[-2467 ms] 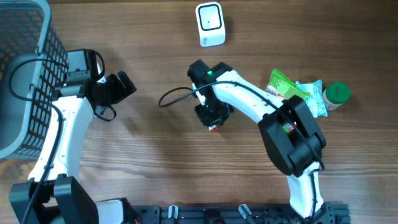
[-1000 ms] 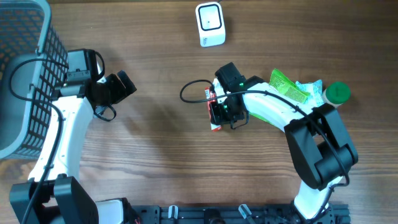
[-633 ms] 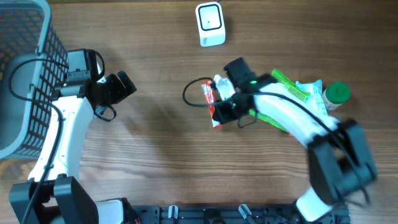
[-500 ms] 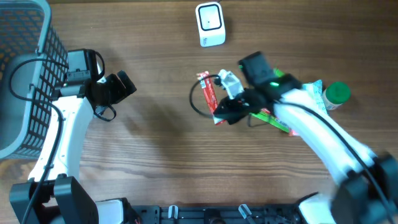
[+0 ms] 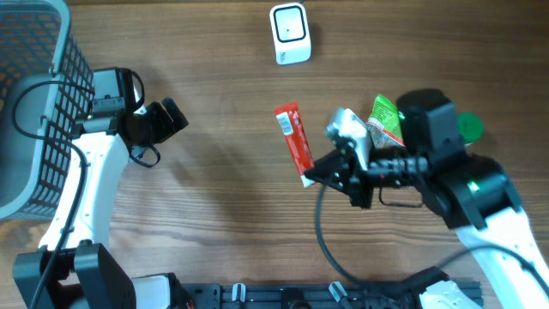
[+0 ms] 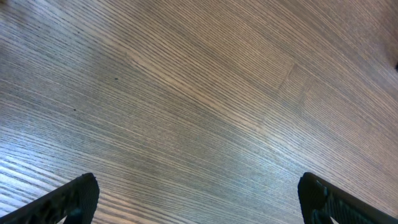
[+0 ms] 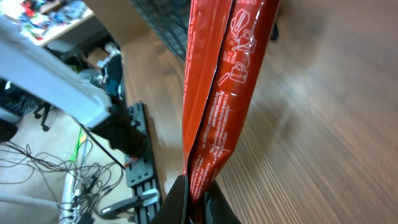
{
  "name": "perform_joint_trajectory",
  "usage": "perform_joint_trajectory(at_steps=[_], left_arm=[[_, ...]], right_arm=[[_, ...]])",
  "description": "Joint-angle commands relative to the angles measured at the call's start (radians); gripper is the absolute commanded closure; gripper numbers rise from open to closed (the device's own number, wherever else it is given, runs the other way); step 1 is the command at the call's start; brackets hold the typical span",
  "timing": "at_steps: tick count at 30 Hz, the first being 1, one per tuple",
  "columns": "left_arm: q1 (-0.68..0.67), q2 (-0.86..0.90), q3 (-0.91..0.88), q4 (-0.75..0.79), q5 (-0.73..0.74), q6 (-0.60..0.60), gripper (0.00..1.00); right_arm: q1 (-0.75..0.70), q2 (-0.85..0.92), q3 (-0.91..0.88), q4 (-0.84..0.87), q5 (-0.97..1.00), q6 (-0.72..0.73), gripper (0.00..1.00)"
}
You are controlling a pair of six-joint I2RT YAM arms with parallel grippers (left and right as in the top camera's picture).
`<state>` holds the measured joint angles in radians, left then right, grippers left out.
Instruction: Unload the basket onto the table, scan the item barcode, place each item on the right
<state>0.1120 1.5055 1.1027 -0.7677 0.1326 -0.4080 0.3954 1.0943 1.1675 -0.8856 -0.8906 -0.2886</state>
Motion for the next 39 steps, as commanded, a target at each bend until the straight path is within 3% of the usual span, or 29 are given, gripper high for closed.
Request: perform_joint_trajectory(at_steps=[1, 7, 13, 19, 23, 27, 33, 37, 39], left_arm=[[-0.003, 0.002, -0.003, 0.000, 0.012, 0.008, 0.00], [-0.003, 0.002, -0.003, 0.000, 0.012, 0.008, 0.00], [-0.003, 0.002, -0.003, 0.000, 0.012, 0.008, 0.00], [-0.003, 0.002, -0.003, 0.000, 0.012, 0.008, 0.00], [-0.003, 0.002, -0.003, 0.000, 0.012, 0.008, 0.00], [-0.003, 0.002, -0.003, 0.000, 0.012, 0.008, 0.00], [-0.003, 0.002, -0.003, 0.000, 0.012, 0.008, 0.00], [-0.003, 0.002, -0.003, 0.000, 0.012, 0.008, 0.00], [-0.003, 0.002, -0.003, 0.000, 0.012, 0.008, 0.00]], right_arm=[[-0.005, -0.044, 0.005, 0.002, -0.116, -0.019, 0.96], [-0.005, -0.037, 0.005, 0.002, -0.101, 0.029, 0.96], [0.000, 0.029, 0.005, 0.000, 0.218, 0.139, 0.96], [0.030, 0.176, 0.005, 0.019, 0.338, 0.148, 0.96], [0.047, 0.278, 0.034, 0.073, 0.532, 0.270, 0.96], [0.047, 0.370, 0.213, -0.011, 0.703, 0.299, 0.96], [0.047, 0.535, 0.635, -0.258, 0.924, 0.243, 0.96], [0.058, 0.623, 0.768, -0.301, 1.125, 0.171, 0.96], [0.081, 0.665, 0.779, -0.248, 1.218, 0.069, 0.95]])
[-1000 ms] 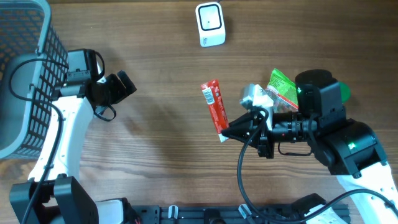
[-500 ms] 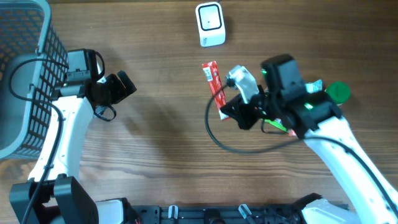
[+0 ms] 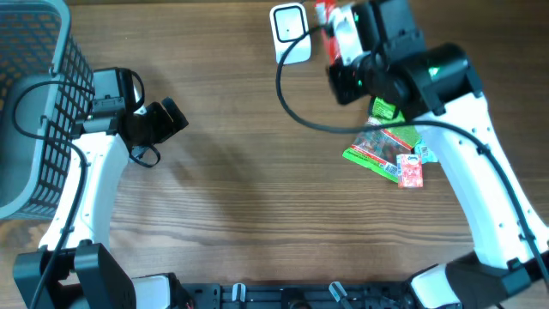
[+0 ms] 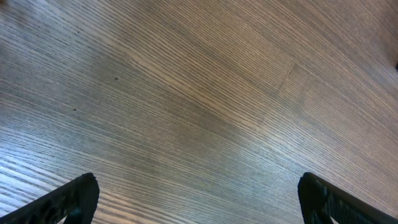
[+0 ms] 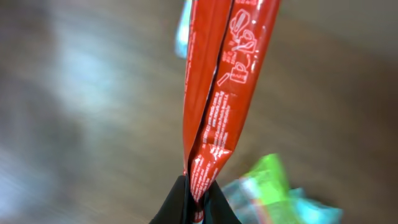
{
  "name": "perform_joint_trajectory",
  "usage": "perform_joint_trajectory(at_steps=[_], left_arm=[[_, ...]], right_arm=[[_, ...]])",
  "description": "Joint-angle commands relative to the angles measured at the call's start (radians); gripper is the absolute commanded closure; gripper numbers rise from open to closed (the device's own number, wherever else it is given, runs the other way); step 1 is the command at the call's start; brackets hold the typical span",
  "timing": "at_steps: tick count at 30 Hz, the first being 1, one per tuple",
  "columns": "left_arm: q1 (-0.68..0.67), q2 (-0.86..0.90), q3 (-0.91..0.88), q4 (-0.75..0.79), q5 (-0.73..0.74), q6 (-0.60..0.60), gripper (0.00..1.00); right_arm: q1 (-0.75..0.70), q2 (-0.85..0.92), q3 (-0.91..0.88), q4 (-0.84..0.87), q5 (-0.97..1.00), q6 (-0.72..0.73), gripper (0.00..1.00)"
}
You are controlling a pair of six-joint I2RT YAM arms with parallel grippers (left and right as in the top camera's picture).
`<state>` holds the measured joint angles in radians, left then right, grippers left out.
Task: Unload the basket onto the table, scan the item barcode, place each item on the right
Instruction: 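Hold the red stick sachet in front of the scanner window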
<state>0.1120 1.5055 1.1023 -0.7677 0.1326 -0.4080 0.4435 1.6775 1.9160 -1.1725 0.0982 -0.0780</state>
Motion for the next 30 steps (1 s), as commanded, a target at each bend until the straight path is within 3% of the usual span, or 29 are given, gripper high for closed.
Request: perform_joint_trajectory(at_steps=[1, 11, 19, 30], left_arm=[[-0.003, 0.002, -0.003, 0.000, 0.012, 0.008, 0.00], [-0.003, 0.002, -0.003, 0.000, 0.012, 0.008, 0.00], [-0.003, 0.002, -0.003, 0.000, 0.012, 0.008, 0.00], [-0.003, 0.002, -0.003, 0.000, 0.012, 0.008, 0.00]], right_arm=[[0.045, 0.100, 0.030, 0.066, 0.269, -0.181, 0.96], [0.132, 0.289, 0.026, 0.320, 0.658, -0.520, 0.96], [0.130, 0.467, 0.026, 0.569, 0.828, -0.716, 0.96], [0.102, 0.658, 0.026, 0.885, 0.855, -0.873, 0.96]])
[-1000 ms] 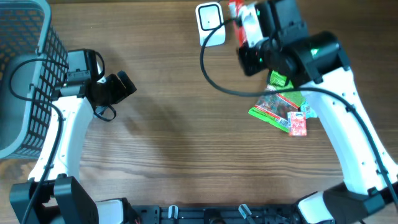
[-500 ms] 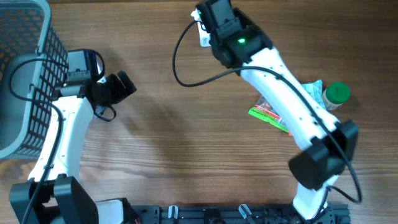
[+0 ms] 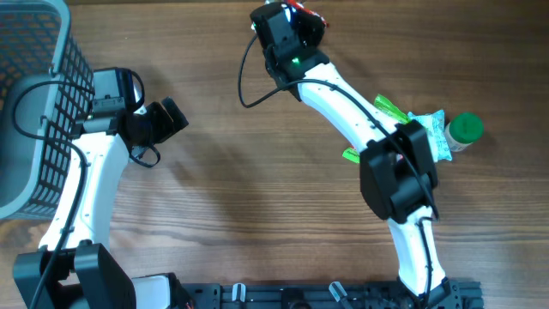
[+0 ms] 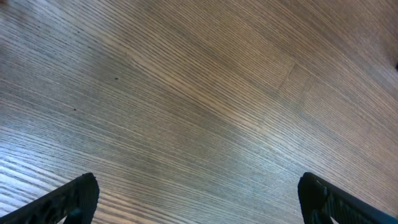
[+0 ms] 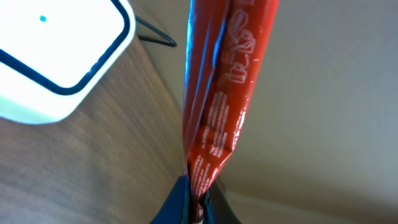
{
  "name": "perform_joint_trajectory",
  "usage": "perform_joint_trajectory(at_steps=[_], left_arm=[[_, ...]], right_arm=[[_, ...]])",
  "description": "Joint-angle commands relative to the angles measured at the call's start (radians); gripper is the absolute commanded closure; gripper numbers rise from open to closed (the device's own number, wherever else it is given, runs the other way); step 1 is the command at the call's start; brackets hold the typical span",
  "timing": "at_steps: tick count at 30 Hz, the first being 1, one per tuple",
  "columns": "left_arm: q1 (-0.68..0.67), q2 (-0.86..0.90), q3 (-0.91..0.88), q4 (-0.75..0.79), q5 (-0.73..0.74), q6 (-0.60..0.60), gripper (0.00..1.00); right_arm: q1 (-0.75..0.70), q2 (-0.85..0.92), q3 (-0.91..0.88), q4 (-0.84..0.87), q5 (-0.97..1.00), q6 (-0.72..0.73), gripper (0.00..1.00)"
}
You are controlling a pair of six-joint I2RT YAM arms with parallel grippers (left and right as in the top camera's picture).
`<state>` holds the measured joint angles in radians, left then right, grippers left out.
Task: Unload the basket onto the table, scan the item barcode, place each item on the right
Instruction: 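Hold the red stick sachet in front of the scanner window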
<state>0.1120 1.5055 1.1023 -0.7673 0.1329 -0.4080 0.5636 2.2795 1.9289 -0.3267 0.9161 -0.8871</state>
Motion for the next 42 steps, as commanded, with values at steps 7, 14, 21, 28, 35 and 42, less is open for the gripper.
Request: perform_joint_trajectory(at_steps=[7, 14, 21, 28, 35, 42], left_arm=[[-0.003, 0.002, -0.003, 0.000, 0.012, 0.008, 0.00], [-0.003, 0.002, -0.003, 0.000, 0.012, 0.008, 0.00], [-0.003, 0.002, -0.003, 0.000, 0.012, 0.008, 0.00], [-0.003, 0.002, -0.003, 0.000, 0.012, 0.008, 0.00], [-0.003, 0.002, -0.003, 0.000, 0.012, 0.008, 0.00], [-0.003, 0.002, -0.003, 0.000, 0.012, 0.008, 0.00]], right_arm=[[-0.056, 0.160, 0.013, 0.085, 0.035, -0.126, 0.96], [-0.081, 0.225, 0.013, 0.088, 0.002, -0.129, 0.96], [-0.079, 0.206, 0.015, 0.202, -0.004, -0.162, 0.96], [-0.071, 0.201, 0.015, 0.118, -0.098, -0.120, 0.96], [-0.056, 0.201, 0.015, 0.102, -0.188, 0.031, 0.96], [-0.056, 0.182, 0.015, 0.101, -0.194, 0.030, 0.96]])
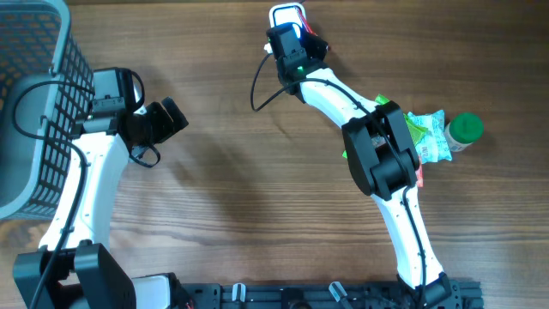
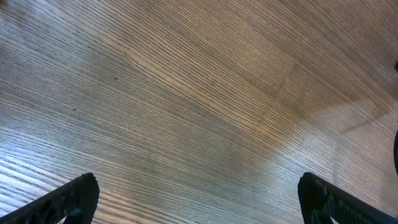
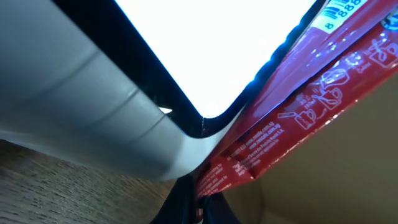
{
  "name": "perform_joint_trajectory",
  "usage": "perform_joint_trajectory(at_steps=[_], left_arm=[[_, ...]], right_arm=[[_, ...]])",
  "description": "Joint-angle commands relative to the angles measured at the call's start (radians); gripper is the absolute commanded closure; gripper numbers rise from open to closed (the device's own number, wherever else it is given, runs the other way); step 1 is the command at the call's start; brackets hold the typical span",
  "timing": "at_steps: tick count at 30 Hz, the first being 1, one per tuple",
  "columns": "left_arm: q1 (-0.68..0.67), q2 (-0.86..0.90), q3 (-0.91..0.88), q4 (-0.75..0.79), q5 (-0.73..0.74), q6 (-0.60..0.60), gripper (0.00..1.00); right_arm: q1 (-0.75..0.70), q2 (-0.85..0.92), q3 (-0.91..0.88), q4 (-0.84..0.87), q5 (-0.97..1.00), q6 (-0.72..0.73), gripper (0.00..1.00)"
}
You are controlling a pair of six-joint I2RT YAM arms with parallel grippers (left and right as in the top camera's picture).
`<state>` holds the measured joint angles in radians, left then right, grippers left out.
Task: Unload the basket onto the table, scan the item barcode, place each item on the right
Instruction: 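Hold the red stick sachet in front of the scanner window, then carry the sachet right and lower it onto the item pile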
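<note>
My right gripper is shut on the bottom end of a red snack packet. The packet's printed face lies right against the glowing white window of the barcode scanner. In the overhead view the right gripper sits over the scanner at the table's far edge and hides nearly all of the packet. My left gripper is open over bare wood at the left, well away from the scanner. Its fingers hold nothing.
A grey mesh basket stands at the far left. A pile of green snack packets and a green-capped bottle lie at the right. The right arm stretches across the middle of the table toward the scanner.
The right gripper has shifted from beside the scanner to close over it. The red packet now lies against the lit window. The left arm has not moved.
The right gripper first held the red packet upright at mid-table beside the snack pile. Then it was at the far edge, just right of the scanner. Then the packet hung next to the scanner's window, and now it rests against the window. The left gripper stayed open throughout.
</note>
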<state>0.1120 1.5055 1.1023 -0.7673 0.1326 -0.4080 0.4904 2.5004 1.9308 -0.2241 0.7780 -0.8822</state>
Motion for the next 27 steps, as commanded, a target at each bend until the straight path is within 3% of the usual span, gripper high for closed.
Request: perform_joint_trajectory(at_steps=[1, 5, 12, 15, 19, 27], left_arm=[[-0.003, 0.002, -0.003, 0.000, 0.012, 0.008, 0.00], [-0.003, 0.002, -0.003, 0.000, 0.012, 0.008, 0.00], [-0.003, 0.002, -0.003, 0.000, 0.012, 0.008, 0.00], [-0.003, 0.002, -0.003, 0.000, 0.012, 0.008, 0.00], [-0.003, 0.002, -0.003, 0.000, 0.012, 0.008, 0.00], [-0.003, 0.002, -0.003, 0.000, 0.012, 0.008, 0.00]], right_arm=[[0.017, -0.040, 0.013, -0.003, -0.055, 0.021, 0.96], [0.017, -0.047, 0.013, -0.024, -0.042, 0.036, 0.96], [0.006, -0.201, 0.013, -0.141, -0.167, 0.262, 0.96], [-0.005, -0.311, 0.013, -0.269, -0.205, 0.402, 0.95], [-0.042, -0.464, 0.013, -0.568, -0.348, 0.656, 0.96], [-0.229, -0.525, -0.024, -1.030, -0.802, 0.832, 0.96]])
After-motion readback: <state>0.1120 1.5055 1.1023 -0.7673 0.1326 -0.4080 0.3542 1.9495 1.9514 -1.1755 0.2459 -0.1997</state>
